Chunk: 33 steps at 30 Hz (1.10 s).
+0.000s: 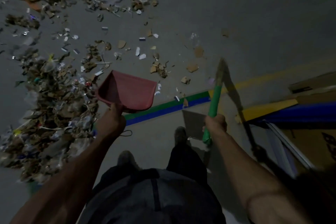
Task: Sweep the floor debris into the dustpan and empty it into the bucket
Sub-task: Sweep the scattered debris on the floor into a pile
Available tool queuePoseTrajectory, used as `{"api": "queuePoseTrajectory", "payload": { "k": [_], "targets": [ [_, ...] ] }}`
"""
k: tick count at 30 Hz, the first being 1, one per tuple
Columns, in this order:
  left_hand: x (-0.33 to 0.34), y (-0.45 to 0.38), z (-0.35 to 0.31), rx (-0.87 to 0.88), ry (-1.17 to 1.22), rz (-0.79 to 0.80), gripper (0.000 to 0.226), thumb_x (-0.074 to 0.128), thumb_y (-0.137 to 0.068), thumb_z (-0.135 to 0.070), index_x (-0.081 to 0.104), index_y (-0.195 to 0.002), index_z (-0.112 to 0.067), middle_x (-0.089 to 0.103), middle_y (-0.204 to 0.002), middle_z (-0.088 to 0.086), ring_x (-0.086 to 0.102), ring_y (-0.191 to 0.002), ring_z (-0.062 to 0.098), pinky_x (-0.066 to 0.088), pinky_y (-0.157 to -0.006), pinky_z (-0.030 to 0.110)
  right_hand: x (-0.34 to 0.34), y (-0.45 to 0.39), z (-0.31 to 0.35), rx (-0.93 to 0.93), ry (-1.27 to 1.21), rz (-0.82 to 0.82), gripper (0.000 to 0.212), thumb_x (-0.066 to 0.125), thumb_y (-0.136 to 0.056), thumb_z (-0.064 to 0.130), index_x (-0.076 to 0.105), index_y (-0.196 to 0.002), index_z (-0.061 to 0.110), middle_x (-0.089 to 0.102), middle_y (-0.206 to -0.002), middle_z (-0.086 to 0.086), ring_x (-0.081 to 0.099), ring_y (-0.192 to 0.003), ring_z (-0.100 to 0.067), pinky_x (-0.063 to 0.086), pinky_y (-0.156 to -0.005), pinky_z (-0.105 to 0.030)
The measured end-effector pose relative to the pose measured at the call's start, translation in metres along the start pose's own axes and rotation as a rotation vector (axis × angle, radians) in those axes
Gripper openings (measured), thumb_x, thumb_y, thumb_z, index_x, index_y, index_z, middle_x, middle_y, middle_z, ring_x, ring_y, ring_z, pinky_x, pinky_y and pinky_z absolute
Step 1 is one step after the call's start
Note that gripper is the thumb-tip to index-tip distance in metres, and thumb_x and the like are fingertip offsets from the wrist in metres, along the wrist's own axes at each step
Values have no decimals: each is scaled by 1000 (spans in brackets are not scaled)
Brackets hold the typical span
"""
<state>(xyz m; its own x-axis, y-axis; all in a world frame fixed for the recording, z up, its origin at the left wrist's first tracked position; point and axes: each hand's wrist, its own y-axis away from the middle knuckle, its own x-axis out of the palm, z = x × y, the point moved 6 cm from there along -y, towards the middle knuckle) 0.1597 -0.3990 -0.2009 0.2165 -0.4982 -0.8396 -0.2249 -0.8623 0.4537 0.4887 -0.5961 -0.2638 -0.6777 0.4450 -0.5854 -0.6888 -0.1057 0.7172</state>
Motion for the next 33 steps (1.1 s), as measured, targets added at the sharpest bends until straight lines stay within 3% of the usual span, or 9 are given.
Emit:
{"api": "queuePoseTrajectory", "payload": {
  "k": [5,9,14,21,24,27,33],
  "targets": [
    [25,-6,-49,-26,-80,66,56,56,-83,-12,41,-137,-12,55,-111,25,58,-98,43,47,-75,46,-42,-54,-32,187,-41,38,30,62,-86,10,54,-115,5,67,-83,-11,67,-62,-22,48,-48,-25],
    [38,-4,-63,-50,-113,89,44,54,-83,-10,43,-126,-8,53,-107,27,58,-93,46,42,-69,45,-55,-76,-63,285,9,86,41,62,-86,9,51,-125,3,65,-106,-15,67,-88,-33,59,-80,-46],
    [57,8,-60,-36,-144,121,44,51,-84,-7,41,-127,-7,50,-109,27,57,-90,46,42,-68,44,-44,-71,-86,264,186,163,50,66,-85,11,47,-131,3,61,-120,-16,59,-88,-32,52,-79,-35],
    [81,40,-15,-89,-125,198,48,49,-87,-7,37,-133,-10,50,-115,26,57,-96,43,49,-77,49,18,-26,-87,19,522,282,42,68,-84,13,55,-122,-1,66,-112,-18,66,-99,-34,55,-79,-36],
    [85,62,14,-103,-118,158,45,50,-86,-7,37,-129,-7,52,-105,28,58,-87,44,46,-69,46,57,4,-83,-130,631,312,41,64,-85,14,55,-122,2,64,-114,-18,65,-100,-34,53,-75,-33],
    [90,85,45,-121,-134,127,43,52,-85,-7,39,-125,-3,54,-101,29,58,-82,44,40,-62,42,98,31,-75,-248,694,394,39,63,-87,14,53,-124,5,62,-117,-18,64,-101,-36,56,-82,-40],
    [96,121,92,-208,-115,107,38,52,-86,-8,38,-121,-1,54,-107,29,58,-86,44,37,-62,39,133,70,-67,-408,686,421,39,60,-86,12,53,-123,6,62,-110,-16,64,-94,-33,56,-73,-35]
  ]
}}
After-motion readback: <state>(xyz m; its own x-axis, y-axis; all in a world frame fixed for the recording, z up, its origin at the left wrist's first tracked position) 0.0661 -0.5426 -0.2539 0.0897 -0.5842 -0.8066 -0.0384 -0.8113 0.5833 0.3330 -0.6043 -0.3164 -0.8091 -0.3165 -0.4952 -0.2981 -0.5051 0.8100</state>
